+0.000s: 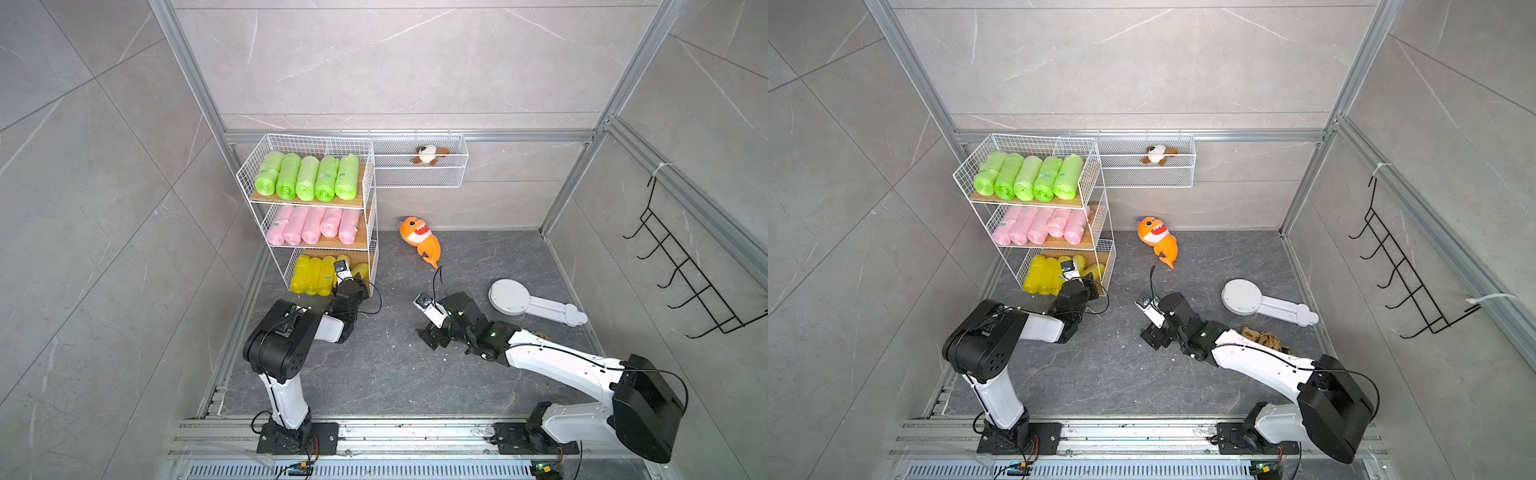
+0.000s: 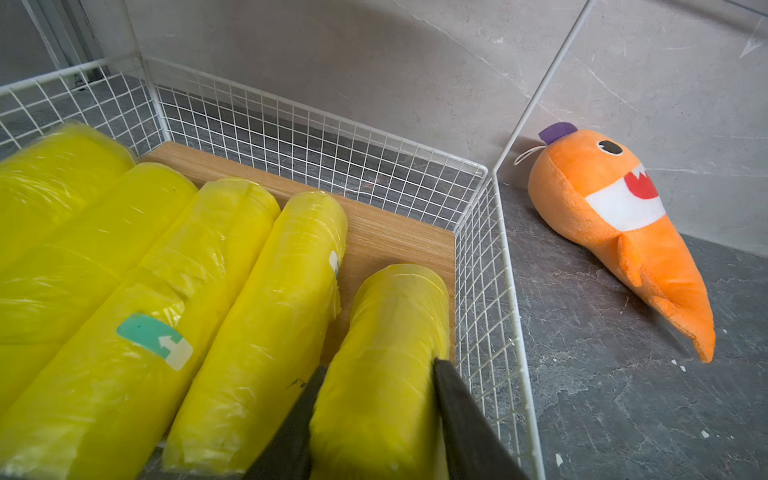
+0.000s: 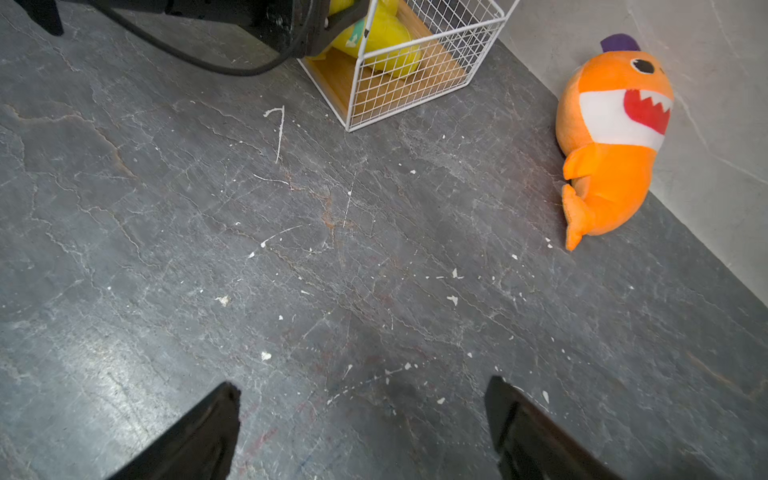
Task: Sort the rolls of trash bags by color and place them on the shelf
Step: Place the roll of trash bags on the shelf.
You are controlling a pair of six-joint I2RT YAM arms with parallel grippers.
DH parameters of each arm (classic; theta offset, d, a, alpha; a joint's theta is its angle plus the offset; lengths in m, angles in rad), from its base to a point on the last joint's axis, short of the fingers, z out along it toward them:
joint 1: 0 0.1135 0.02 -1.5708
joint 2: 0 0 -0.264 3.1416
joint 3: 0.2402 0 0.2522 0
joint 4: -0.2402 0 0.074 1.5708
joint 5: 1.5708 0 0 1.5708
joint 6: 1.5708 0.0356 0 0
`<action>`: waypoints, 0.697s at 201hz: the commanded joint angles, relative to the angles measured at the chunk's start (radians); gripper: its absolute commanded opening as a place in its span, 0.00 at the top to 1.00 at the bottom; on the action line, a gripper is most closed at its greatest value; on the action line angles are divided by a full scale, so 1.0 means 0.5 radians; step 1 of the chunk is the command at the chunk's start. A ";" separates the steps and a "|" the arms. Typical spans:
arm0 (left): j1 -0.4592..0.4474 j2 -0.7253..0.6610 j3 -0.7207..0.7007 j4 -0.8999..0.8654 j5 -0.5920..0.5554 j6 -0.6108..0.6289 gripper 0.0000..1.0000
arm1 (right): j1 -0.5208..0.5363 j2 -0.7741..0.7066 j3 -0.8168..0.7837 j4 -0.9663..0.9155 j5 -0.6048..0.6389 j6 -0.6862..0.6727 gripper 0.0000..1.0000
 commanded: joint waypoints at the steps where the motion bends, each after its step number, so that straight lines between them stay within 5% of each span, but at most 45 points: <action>1: -0.018 -0.022 0.037 0.020 0.040 -0.037 0.57 | -0.009 0.022 -0.010 -0.004 0.017 0.032 0.04; 81: -0.033 -0.058 0.045 -0.108 0.070 -0.090 0.44 | -0.009 0.028 -0.006 -0.019 0.017 0.038 0.04; 140: -0.046 -0.377 -0.110 -0.273 0.211 -0.189 0.38 | -0.009 0.020 -0.035 -0.019 0.017 0.063 0.04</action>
